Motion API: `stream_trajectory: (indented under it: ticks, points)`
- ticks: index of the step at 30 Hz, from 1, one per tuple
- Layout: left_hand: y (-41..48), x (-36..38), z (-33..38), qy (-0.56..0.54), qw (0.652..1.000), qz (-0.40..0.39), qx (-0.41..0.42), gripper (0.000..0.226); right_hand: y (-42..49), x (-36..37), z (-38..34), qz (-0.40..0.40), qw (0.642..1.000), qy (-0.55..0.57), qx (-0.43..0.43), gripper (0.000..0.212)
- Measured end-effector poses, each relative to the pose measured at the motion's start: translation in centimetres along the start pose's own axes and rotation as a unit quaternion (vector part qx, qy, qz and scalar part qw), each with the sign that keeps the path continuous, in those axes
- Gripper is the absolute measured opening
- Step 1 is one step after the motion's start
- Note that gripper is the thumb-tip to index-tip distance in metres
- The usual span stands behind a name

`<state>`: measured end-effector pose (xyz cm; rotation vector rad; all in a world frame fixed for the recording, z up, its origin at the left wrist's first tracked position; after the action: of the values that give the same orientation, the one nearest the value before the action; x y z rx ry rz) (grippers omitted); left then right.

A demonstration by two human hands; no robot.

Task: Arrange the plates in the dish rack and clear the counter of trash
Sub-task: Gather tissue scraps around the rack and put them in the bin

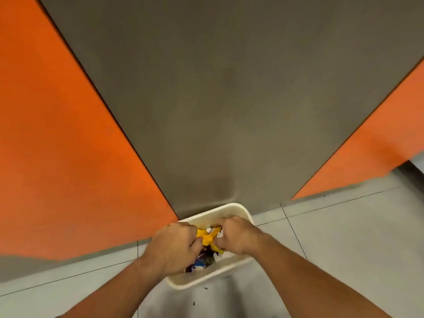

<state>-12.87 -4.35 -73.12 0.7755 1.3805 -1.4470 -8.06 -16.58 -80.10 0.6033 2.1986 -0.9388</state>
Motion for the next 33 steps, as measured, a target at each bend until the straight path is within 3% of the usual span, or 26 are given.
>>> stream_trajectory:
  ticks: [4,6,9,12,18,23,26,33]
  points:
    - [2.4,2.3,0.3,-0.032,0.999,0.022,-0.003,0.03,-1.0,-1.0,1.7,0.035,0.999,-0.002,-0.012,0.036]
    - [3.1,3.5,0.7,-0.076,0.997,-0.025,0.008,0.022,-2.5,-2.6,1.7,0.062,0.998,-0.01,-0.016,0.033]
    - [2.6,5.5,1.5,-0.044,0.987,-0.149,0.037,0.054,-5.2,-5.6,1.0,0.087,0.996,-0.006,-0.012,0.035]
    - [1.8,1.8,2.2,-0.052,0.992,-0.093,0.06,0.057,-8.0,-8.7,-0.3,0.109,0.994,-0.011,0.002,0.039]
    - [-4.8,-13.3,5.9,-0.073,0.989,-0.034,0.124,0.048,-15.8,-17.9,-6.3,0.15,0.989,-0.005,0.007,0.042]
    - [-13.5,-31.2,11.1,-0.068,0.972,0.117,0.19,0.045,-25.1,-30.0,-14.0,0.221,0.975,-0.001,-0.009,0.04]
    - [-18.4,-41.3,14.5,-0.078,0.959,0.156,0.221,0.041,-31.2,-38.0,-18.8,0.265,0.964,-0.013,-0.025,0.038]
    - [-23.7,-57.3,18.4,-0.135,0.94,0.236,0.205,0.036,-40.9,-50.8,-26.1,0.334,0.941,-0.027,-0.049,0.032]
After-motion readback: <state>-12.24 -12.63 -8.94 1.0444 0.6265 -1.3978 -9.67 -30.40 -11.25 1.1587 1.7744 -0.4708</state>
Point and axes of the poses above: each hand's wrist, its own y-axis towards the middle knuckle, its own x-axis out of the palm, z = x × y, the point moved 8 cm from there along y, towards the middle knuckle, and after that the axes turned 11 degrees about -x, right-handed, at the moved point
